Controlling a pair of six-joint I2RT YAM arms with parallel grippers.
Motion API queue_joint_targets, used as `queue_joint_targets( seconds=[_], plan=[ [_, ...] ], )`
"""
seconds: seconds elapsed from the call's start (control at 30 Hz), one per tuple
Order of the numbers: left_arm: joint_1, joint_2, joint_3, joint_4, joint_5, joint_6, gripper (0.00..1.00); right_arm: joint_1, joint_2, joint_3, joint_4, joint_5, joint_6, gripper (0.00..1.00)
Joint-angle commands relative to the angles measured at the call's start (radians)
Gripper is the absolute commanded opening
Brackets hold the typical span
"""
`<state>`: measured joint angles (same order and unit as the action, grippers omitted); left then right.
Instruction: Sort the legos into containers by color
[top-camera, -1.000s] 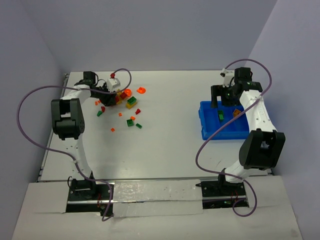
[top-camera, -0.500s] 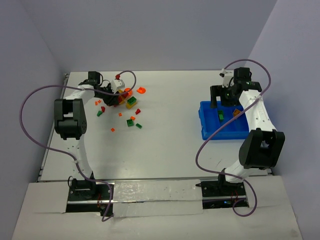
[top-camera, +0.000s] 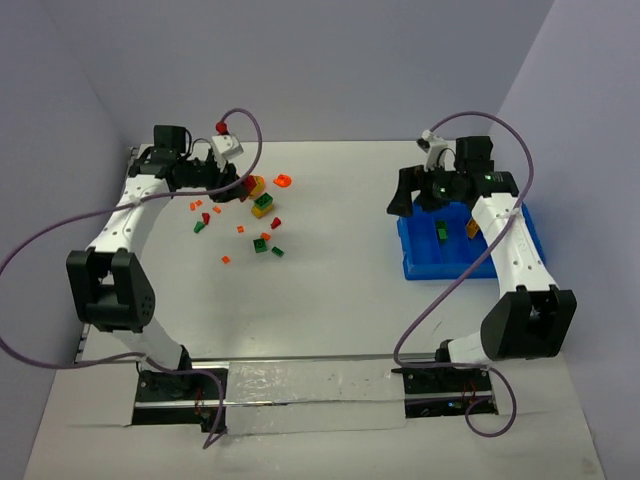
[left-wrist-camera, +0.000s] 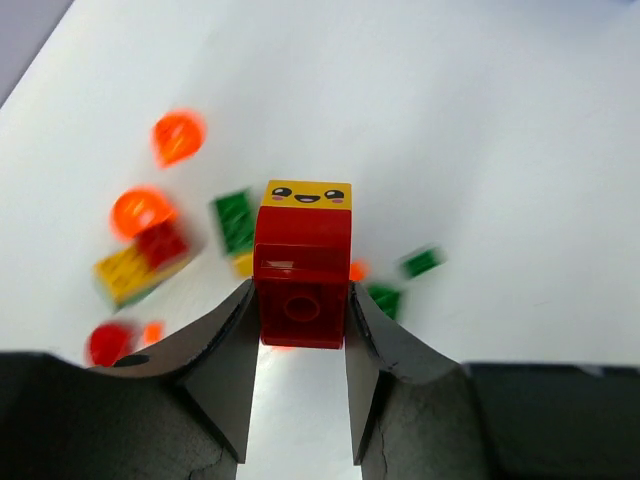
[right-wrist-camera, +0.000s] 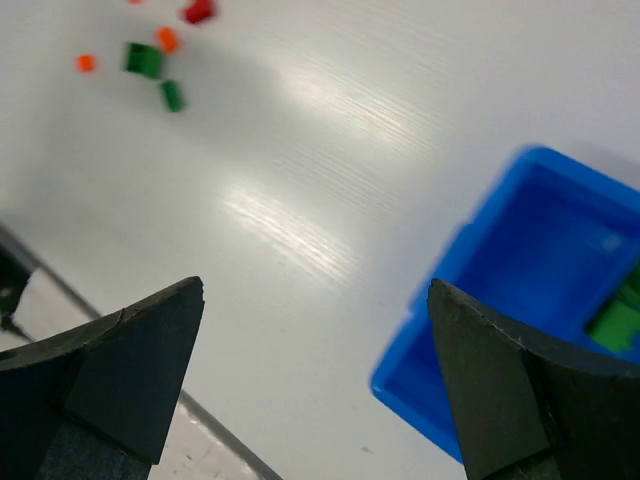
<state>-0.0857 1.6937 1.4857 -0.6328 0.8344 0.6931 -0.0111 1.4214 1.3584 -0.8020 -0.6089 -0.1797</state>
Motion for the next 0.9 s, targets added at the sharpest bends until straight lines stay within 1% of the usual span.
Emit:
queue_joint_targets(
  seconds=[0.0,0.03,0.07,0.17,0.2,0.23,0.3,0.33,0.47,0.53,0.67,0.87],
  plan=[
    [-0.042,-0.117,-0.06,0.048,0.412,-0.358,0.0,0.096,-0.058,-0.015,0.126,-0.269,0.009,1.0],
    [-0.057,-0.141,-0.092,0.108,0.445,-0.427,0.0,0.112,-0.062,-0.017,0.144,-0.29,0.017,1.0],
    [-0.083,-0.184,-0.146,0.223,0.461,-0.536,0.0,0.137,-0.064,-0.01,0.16,-0.316,0.023,1.0],
    [-0.158,-0.323,-0.325,0.573,0.436,-0.865,0.0,0.207,-0.054,0.019,0.177,-0.371,0.031,1.0],
    [-0.173,-0.344,-0.359,0.608,0.434,-0.933,0.0,0.218,-0.053,0.026,0.188,-0.378,0.043,1.0],
    [-0.19,-0.353,-0.378,0.686,0.44,-1.001,0.0,0.247,-0.053,0.032,0.204,-0.397,0.062,1.0],
    [-0.221,-0.357,-0.392,0.734,0.452,-1.079,0.0,0.295,-0.057,0.036,0.241,-0.42,0.092,1.0],
    [-0.233,-0.365,-0.398,0.765,0.455,-1.094,0.0,0.304,-0.057,0.039,0.25,-0.43,0.098,1.0],
    [-0.271,-0.382,-0.447,0.916,0.473,-1.271,0.0,0.399,-0.028,0.066,0.24,-0.483,0.113,1.0],
    [-0.288,-0.382,-0.456,0.946,0.473,-1.298,0.0,0.433,-0.006,0.078,0.228,-0.519,0.121,1.0],
    [-0.32,-0.375,-0.456,0.946,0.476,-1.307,0.0,0.47,0.014,0.095,0.233,-0.538,0.143,1.0],
    [-0.347,-0.363,-0.433,0.873,0.459,-1.242,0.0,0.491,0.053,0.119,0.243,-0.574,0.177,0.99]
  ],
)
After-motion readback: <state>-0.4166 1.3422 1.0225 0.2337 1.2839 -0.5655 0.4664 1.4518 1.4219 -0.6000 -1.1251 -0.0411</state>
